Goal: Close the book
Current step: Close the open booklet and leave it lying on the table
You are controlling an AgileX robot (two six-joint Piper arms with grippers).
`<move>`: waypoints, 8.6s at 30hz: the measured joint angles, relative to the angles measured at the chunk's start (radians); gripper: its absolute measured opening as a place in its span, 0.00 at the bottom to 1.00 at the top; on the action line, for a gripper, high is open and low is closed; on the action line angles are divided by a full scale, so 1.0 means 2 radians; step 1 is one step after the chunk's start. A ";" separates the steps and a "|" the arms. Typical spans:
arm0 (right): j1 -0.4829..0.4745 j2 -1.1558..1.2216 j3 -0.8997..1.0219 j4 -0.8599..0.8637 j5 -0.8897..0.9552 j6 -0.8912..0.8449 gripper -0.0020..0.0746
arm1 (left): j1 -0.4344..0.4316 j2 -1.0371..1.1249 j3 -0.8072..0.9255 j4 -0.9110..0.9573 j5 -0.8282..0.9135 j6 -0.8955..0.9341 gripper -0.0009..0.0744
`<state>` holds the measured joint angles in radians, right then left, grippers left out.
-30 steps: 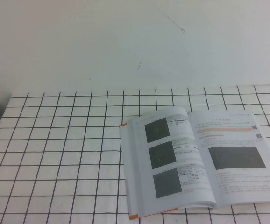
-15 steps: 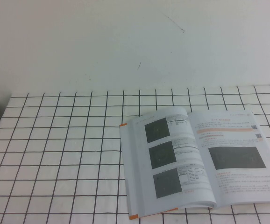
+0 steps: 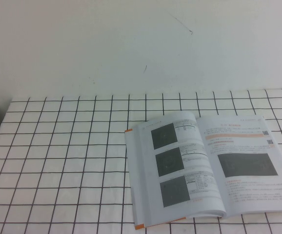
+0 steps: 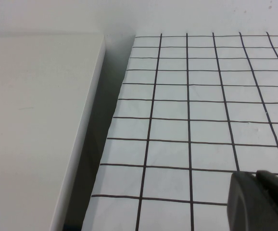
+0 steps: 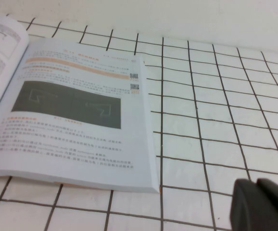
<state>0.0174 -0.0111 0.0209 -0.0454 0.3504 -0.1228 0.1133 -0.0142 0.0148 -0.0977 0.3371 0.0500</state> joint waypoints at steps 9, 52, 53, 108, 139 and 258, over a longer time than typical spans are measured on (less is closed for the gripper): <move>0.000 0.000 0.000 0.000 0.000 0.000 0.02 | 0.000 0.000 0.000 0.000 0.000 0.000 0.01; 0.000 0.000 0.004 -0.009 -0.079 0.000 0.02 | 0.000 0.000 0.004 -0.036 -0.105 0.008 0.01; 0.000 0.000 0.004 -0.010 -0.112 0.000 0.02 | 0.000 0.000 0.004 -0.055 -0.138 0.004 0.01; 0.000 0.238 -0.369 -0.074 0.114 0.126 0.02 | -0.094 0.257 -0.287 0.077 0.104 -0.267 0.01; 0.095 0.767 -0.496 0.240 0.134 -0.233 0.02 | -0.105 0.745 -0.340 -0.709 0.041 0.543 0.01; 0.099 0.956 -0.509 0.323 0.089 -0.310 0.02 | -0.333 1.086 -0.787 -0.202 0.139 0.078 0.01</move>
<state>0.2160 1.9008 -0.9974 0.6012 0.5282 -0.7436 -0.5518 2.1578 -1.5586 -0.5015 0.6152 0.2070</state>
